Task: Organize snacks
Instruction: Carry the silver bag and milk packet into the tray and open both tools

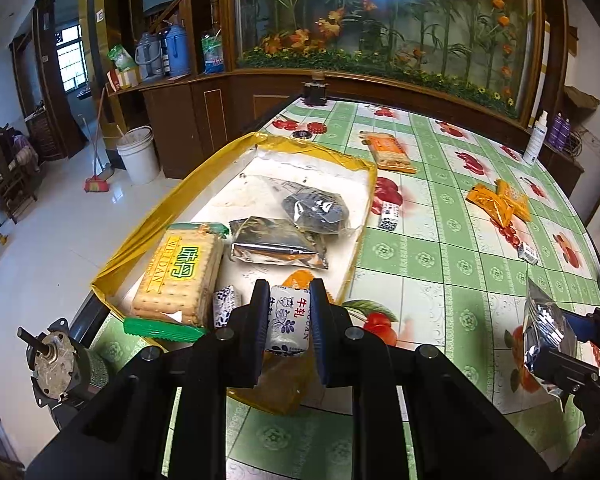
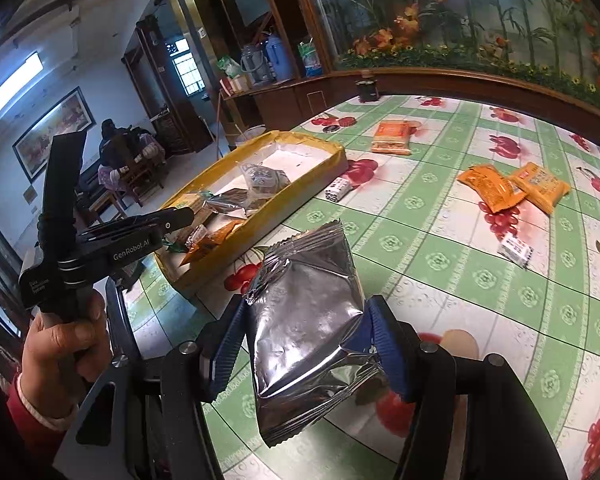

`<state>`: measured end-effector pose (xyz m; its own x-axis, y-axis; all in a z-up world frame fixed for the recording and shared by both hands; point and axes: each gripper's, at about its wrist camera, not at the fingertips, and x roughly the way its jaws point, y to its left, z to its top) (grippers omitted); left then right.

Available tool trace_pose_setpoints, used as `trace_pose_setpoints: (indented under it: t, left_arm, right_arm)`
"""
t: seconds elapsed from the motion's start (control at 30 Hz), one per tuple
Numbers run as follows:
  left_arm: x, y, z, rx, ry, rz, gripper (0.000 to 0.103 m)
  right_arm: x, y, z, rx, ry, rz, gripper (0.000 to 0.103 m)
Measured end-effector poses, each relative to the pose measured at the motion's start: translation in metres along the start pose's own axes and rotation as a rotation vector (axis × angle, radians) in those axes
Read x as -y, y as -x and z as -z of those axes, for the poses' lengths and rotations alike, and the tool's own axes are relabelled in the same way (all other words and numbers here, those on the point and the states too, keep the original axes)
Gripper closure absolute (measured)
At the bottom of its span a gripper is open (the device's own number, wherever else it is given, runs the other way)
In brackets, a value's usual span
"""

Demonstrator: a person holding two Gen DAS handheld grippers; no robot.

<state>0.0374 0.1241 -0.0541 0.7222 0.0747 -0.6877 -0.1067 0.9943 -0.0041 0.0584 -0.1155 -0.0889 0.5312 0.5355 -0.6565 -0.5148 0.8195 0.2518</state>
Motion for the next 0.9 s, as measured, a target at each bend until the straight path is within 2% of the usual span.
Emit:
trace_pose_setpoints:
  t: [0.63, 0.9]
  left_arm:
    - [-0.043, -0.023, 0.001, -0.045, 0.062, -0.047, 0.086]
    - [-0.052, -0.031, 0.000, -0.062, 0.070, -0.059, 0.086]
  right_arm:
    - [-0.039, -0.064, -0.039, -0.042, 0.052, -0.108, 0.041]
    - [-0.056, -0.097, -0.074, -0.024, 0.066, -0.159, 0.041]
